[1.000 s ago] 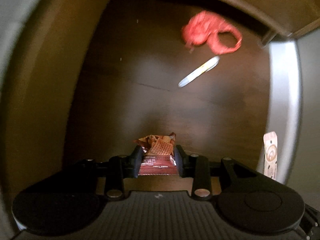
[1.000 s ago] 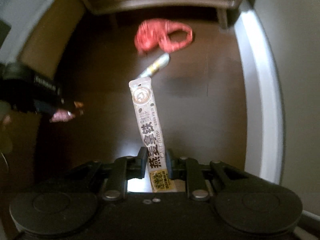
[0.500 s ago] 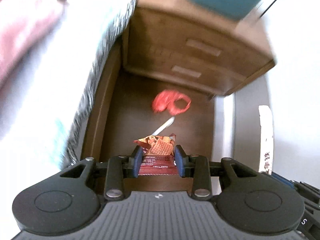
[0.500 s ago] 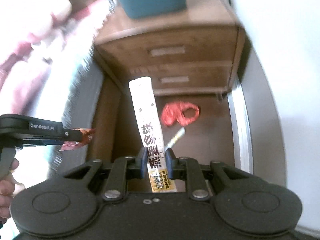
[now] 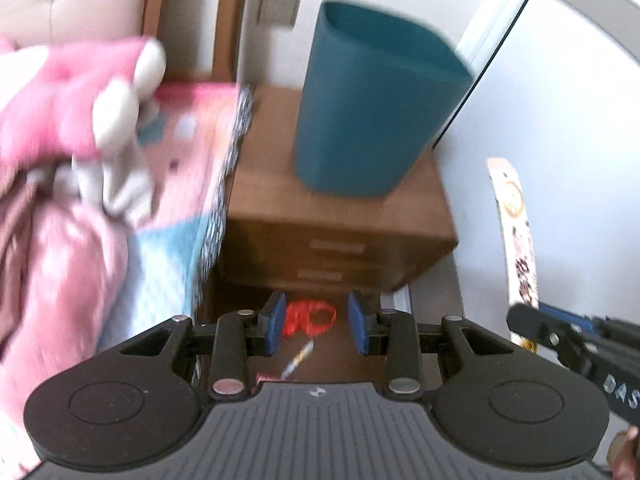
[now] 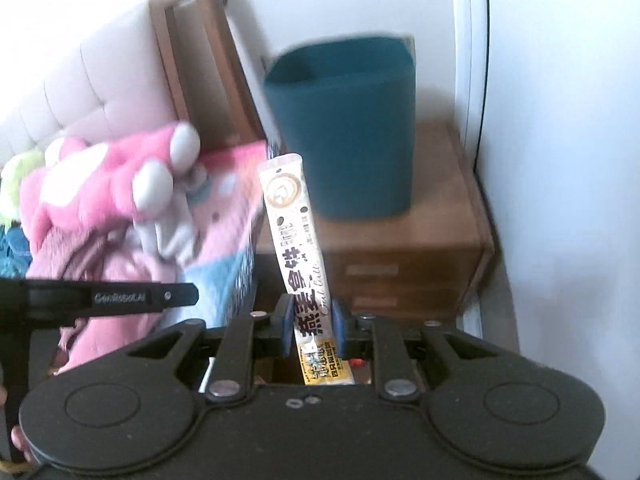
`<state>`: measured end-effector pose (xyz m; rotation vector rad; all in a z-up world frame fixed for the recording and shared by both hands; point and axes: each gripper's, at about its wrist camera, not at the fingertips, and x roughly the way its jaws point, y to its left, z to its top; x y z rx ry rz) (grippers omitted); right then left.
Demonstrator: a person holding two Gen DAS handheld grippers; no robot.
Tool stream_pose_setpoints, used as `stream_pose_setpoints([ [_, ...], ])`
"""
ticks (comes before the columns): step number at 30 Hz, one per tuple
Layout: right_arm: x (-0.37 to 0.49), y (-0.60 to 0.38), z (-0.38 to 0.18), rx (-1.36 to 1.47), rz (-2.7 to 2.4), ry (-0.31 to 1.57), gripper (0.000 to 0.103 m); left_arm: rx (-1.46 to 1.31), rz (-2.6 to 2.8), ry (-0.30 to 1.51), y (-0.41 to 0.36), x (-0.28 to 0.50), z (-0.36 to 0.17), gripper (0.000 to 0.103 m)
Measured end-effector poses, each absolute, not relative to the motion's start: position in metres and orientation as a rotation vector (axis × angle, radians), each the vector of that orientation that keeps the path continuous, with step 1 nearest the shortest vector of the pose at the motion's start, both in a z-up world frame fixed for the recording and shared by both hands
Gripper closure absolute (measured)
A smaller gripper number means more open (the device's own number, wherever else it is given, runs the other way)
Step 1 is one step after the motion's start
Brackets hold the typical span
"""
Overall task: Collect trash
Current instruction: 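Lift the snack wrapper and white sachet up to the teal bin, then lower both items into the teal bin and open both grippers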
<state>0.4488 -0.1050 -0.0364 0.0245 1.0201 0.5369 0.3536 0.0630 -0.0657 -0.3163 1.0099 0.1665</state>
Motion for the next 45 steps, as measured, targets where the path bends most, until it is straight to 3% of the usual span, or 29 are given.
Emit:
stream_pose_setpoints([
  [9, 0.558, -0.083, 0.0, -0.006, 0.572, 0.893, 0.084, -0.283, 0.186, 0.899, 0.069, 0.454, -0.011, 0.07],
  [21, 0.724, -0.058, -0.006, -0.011, 0.627, 0.896, 0.084, -0.237, 0.257, 0.815, 0.076, 0.601, 0.023, 0.07],
  [34, 0.773, -0.027, -0.058, -0.062, 0.652, 1.054, 0.083, -0.242, 0.276, 0.938, 0.081, 0.584, -0.031, 0.07],
  [45, 0.776, -0.024, -0.065, -0.076, 0.69, 1.054, 0.066, -0.262, 0.303, 0.975, 0.089, 0.56, -0.046, 0.07],
])
